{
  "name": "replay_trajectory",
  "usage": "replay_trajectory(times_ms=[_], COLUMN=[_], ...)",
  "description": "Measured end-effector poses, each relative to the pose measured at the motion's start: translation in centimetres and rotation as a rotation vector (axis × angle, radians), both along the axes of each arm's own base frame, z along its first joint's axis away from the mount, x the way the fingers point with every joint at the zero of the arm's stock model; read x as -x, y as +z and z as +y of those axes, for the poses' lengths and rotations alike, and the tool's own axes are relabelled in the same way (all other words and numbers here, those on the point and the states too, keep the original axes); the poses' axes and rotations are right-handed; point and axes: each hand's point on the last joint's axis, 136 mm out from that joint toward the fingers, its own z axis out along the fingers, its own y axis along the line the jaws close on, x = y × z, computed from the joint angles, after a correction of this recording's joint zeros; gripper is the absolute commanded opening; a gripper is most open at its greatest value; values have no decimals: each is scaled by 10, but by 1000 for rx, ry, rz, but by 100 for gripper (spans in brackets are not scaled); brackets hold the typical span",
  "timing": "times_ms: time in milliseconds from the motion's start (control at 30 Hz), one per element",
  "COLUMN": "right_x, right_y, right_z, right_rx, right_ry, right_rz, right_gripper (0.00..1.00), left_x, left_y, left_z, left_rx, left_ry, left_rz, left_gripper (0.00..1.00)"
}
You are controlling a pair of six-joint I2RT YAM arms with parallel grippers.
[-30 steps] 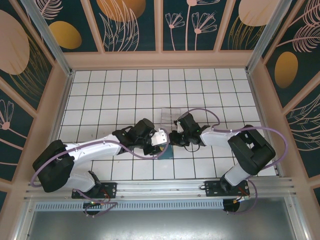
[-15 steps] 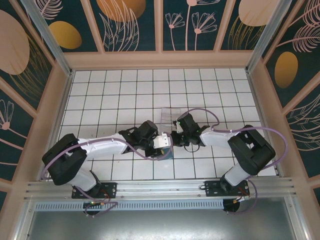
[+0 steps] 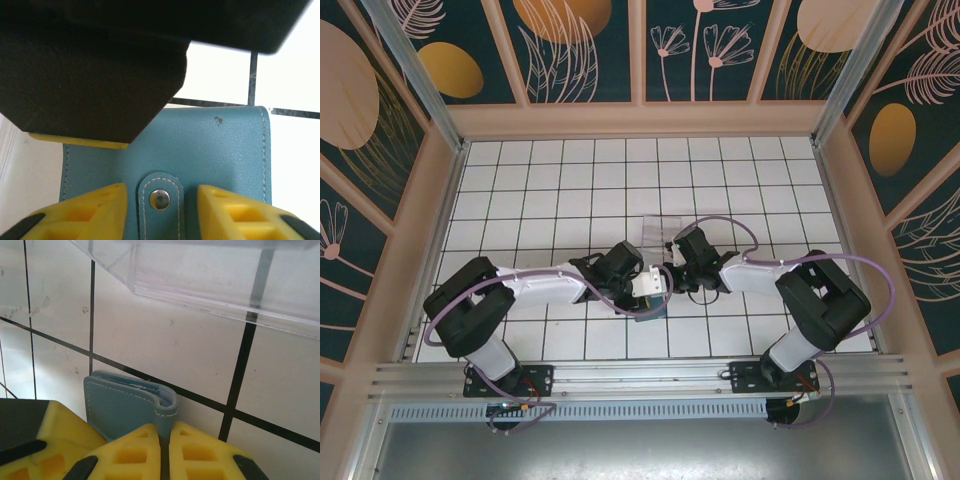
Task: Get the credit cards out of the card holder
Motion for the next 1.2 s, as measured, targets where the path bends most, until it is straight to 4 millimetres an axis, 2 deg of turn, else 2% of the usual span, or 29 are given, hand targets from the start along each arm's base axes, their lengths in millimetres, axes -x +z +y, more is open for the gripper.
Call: replay_trajectory(times_ms=[233, 700, 1000, 1200], right_x=[0, -2, -3, 1], right_y=[0, 8, 12, 3], right_z=[-1, 1, 3, -6], right_rx=[4, -4, -12, 26], right_ry=[-1, -6, -3, -17], right_rz=[2, -27, -44, -26], right_gripper=[7, 1, 0, 0], left_x=[0, -6, -7, -7], left_y=[0, 9, 16, 19], left_z=[0, 7, 14, 21], left_rx=[-8, 16, 46, 49], left_ry=[-7, 84, 138, 178], left_rz=[4, -26, -46, -55], left_gripper=[23, 14, 11, 11])
